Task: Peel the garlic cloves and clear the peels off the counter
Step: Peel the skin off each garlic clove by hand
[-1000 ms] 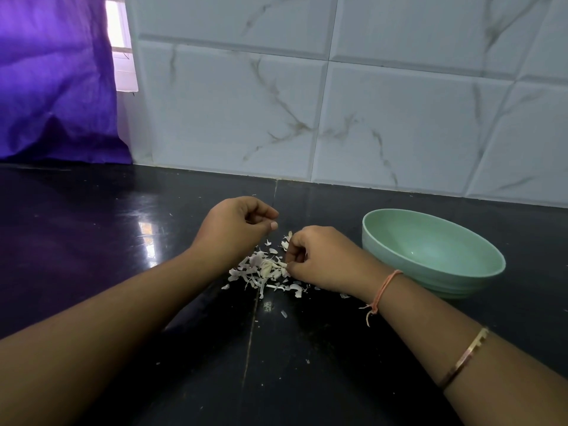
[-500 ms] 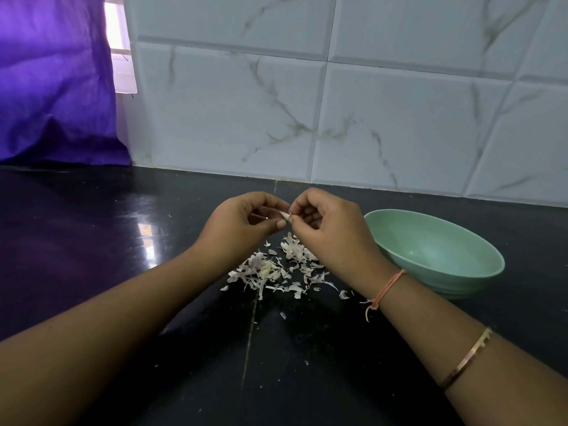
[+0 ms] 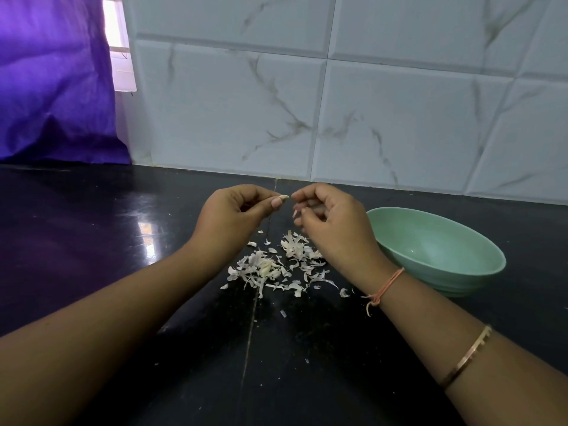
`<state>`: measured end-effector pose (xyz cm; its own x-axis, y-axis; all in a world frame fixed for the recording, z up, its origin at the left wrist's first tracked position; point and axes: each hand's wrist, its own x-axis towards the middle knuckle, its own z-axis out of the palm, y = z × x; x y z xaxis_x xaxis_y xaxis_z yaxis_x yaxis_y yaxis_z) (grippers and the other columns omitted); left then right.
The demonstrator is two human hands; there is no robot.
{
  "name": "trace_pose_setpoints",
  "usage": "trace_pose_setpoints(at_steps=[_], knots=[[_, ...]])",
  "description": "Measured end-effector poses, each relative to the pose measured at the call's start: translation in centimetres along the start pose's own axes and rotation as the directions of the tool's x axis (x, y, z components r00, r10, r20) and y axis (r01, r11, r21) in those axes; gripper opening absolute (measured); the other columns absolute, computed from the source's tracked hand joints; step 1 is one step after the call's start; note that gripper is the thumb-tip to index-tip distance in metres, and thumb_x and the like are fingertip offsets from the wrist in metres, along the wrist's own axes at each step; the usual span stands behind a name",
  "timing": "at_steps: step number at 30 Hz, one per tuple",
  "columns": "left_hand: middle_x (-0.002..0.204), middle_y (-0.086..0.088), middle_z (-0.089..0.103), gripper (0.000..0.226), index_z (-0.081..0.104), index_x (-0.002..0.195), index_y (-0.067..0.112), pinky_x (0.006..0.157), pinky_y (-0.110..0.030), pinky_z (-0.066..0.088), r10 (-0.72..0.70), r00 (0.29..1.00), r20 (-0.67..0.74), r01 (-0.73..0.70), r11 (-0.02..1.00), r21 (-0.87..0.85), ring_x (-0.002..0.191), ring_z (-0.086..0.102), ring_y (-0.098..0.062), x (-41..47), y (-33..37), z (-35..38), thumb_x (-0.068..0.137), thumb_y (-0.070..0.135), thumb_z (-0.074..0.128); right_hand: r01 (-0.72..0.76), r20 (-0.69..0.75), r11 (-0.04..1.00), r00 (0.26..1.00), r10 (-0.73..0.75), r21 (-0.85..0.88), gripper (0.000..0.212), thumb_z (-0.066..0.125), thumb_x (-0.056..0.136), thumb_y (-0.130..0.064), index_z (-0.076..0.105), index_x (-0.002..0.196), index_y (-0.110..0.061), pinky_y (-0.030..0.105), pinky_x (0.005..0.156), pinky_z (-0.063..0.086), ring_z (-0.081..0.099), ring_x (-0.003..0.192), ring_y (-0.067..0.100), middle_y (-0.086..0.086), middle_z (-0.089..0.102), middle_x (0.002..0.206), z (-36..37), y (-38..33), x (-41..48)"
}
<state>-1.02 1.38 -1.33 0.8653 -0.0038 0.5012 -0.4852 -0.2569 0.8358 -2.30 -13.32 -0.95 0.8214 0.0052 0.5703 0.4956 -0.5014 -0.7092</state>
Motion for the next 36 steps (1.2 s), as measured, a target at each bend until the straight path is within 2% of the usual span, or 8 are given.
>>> trace_pose_setpoints(at_steps=[2, 7, 13, 18, 22, 28, 31, 36], knots=[[0.064, 0.010, 0.066, 0.006, 0.071, 0.077, 0.026, 0.064, -0.022, 0.047, -0.013, 1.000, -0.004, 0.013, 1.000, 0.005, 0.062, 0.053, 0.001, 0.0, 0.0, 0.0, 0.081, 0.023, 0.068, -0.014, -0.006, 0.997, 1.000, 0.015, 0.078, 0.018, 0.056, 0.087, -0.006, 0.062, 0.084, -0.022, 0.039, 0.071, 0.057, 0.067, 0.069, 0.015, 0.003, 0.068, 0.079, -0.1, -0.1, 0.0], [0.080, -0.013, 0.070, 0.011, 0.070, 0.074, 0.018, 0.067, -0.028, 0.046, -0.065, 0.997, 0.036, 0.066, 0.997, -0.037, 0.068, 0.053, -0.011, -0.2, 0.1, 0.2, 0.083, 0.023, 0.066, -0.037, 0.027, 0.965, 0.999, 0.031, 0.259, 0.012, 0.061, 0.089, -0.014, 0.065, 0.078, -0.014, 0.027, 0.060, 0.056, 0.062, 0.066, 0.012, 0.009, 0.067, 0.075, -0.4, -0.7, -0.1], [0.067, 0.003, 0.066, 0.012, 0.070, 0.076, 0.013, 0.067, -0.027, 0.047, -0.065, 0.991, 0.118, 0.075, 0.994, -0.078, 0.065, 0.053, -0.009, -0.5, 0.2, 0.3, 0.082, 0.021, 0.065, -0.061, 0.041, 0.963, 0.998, 0.052, 0.264, 0.019, 0.057, 0.090, -0.009, 0.059, 0.073, -0.014, 0.023, 0.054, 0.051, 0.054, 0.055, 0.005, -0.001, 0.059, 0.066, -0.2, -0.5, 0.1], [0.076, -0.006, 0.069, 0.007, 0.071, 0.080, 0.014, 0.072, -0.028, 0.047, -0.035, 0.990, 0.137, 0.042, 0.998, -0.048, 0.071, 0.055, -0.010, -0.7, 0.4, 0.4, 0.083, 0.017, 0.065, -0.135, 0.065, 0.963, 0.990, 0.123, 0.234, 0.023, 0.051, 0.093, -0.010, 0.057, 0.071, -0.016, 0.035, 0.061, 0.050, 0.050, 0.046, 0.002, -0.003, 0.055, 0.062, 0.1, -0.7, 0.2], [0.068, 0.004, 0.065, 0.008, 0.069, 0.076, 0.017, 0.065, -0.019, 0.045, -0.027, 0.991, 0.134, 0.032, 0.999, -0.041, 0.063, 0.053, -0.001, -0.7, 0.6, 0.4, 0.083, 0.016, 0.065, -0.237, 0.123, 0.906, 0.971, 0.207, 0.350, 0.024, 0.048, 0.095, -0.009, 0.058, 0.073, -0.011, 0.024, 0.055, 0.047, 0.047, 0.047, 0.004, -0.001, 0.052, 0.060, 0.0, -1.1, 0.1], [0.068, -0.005, 0.062, 0.014, 0.067, 0.071, 0.014, 0.062, -0.026, 0.041, -0.066, 0.993, 0.102, 0.075, 0.993, -0.089, 0.062, 0.048, -0.013, -0.6, 0.6, 0.5, 0.084, 0.018, 0.064, -0.269, 0.164, 0.831, 0.963, 0.215, 0.487, 0.025, 0.050, 0.095, -0.017, 0.059, 0.072, -0.009, 0.021, 0.052, 0.046, 0.049, 0.054, 0.009, 0.004, 0.054, 0.064, -0.1, -1.2, 0.0], [0.066, 0.001, 0.062, 0.012, 0.067, 0.072, 0.015, 0.064, -0.023, 0.043, -0.060, 0.991, 0.120, 0.069, 0.995, -0.076, 0.060, 0.050, -0.004, -0.7, 0.6, 0.5, 0.083, 0.018, 0.065, -0.221, 0.132, 0.881, 0.975, 0.181, 0.419, 0.020, 0.056, 0.092, -0.014, 0.060, 0.073, -0.010, 0.020, 0.052, 0.047, 0.050, 0.052, 0.006, 0.003, 0.055, 0.064, 0.0, -1.0, -0.1], [0.065, 0.004, 0.062, 0.013, 0.065, 0.070, 0.016, 0.061, -0.011, 0.042, -0.024, 0.991, 0.131, 0.030, 0.999, -0.041, 0.057, 0.051, 0.004, -0.8, 0.6, 0.6, 0.082, 0.014, 0.066, -0.213, 0.099, 0.907, 0.977, 0.189, 0.364, 0.022, 0.051, 0.093, -0.008, 0.058, 0.072, -0.008, 0.018, 0.051, 0.045, 0.046, 0.049, 0.003, 0.009, 0.056, 0.069, 0.2, -0.9, -0.1]])
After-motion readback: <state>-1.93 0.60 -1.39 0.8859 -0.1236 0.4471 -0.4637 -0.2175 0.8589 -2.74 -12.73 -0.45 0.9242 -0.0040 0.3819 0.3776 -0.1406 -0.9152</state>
